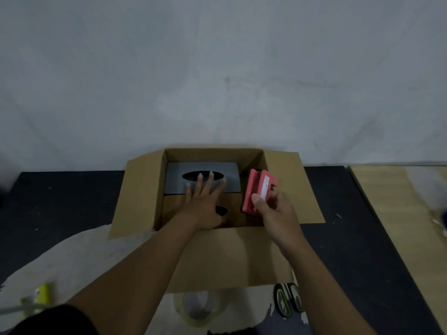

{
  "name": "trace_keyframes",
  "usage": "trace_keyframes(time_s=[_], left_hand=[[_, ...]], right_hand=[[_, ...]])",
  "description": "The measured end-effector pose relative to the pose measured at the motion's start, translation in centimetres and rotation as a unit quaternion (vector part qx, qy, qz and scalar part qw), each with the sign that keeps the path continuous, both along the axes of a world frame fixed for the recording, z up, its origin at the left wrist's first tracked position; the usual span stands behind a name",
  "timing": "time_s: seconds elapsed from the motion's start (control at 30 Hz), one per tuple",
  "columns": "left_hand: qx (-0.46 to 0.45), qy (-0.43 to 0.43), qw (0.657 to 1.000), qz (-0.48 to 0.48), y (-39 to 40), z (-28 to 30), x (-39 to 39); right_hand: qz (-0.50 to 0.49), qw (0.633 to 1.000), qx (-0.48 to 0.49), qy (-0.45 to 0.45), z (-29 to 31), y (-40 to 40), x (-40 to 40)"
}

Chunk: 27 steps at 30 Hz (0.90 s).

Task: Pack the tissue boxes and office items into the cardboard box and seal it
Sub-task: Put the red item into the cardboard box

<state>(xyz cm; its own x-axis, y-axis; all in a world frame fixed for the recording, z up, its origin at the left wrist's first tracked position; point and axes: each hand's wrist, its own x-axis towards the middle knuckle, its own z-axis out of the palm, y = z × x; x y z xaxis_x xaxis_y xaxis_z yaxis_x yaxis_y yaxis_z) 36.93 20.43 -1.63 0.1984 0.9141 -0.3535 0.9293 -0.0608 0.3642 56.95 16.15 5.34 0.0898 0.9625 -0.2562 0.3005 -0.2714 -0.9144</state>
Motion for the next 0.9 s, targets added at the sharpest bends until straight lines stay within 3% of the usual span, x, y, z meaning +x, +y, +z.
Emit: trace_keyframes(time_s=[0.2,0.5,0.9], left_hand=[[-0.007,0.034,0.998,-0.047,1.2,-2.4,-0.5],[-0.001,-0.009,0.999,-0.036,1.4,-3.1,-1.2],[0.015,-0.044,0.998,-0.031,1.5,-2.9,-2.1]], right_hand=[[0.072,0.991,-0.070,-0.086,-2.5,4.7,-0.3],[0.017,0.975,-0.125,-0.182,-5.1,12.1,-2.7],[-0.040,0.979,-0.086,-0.181,-6.3,14.0,-3.3]])
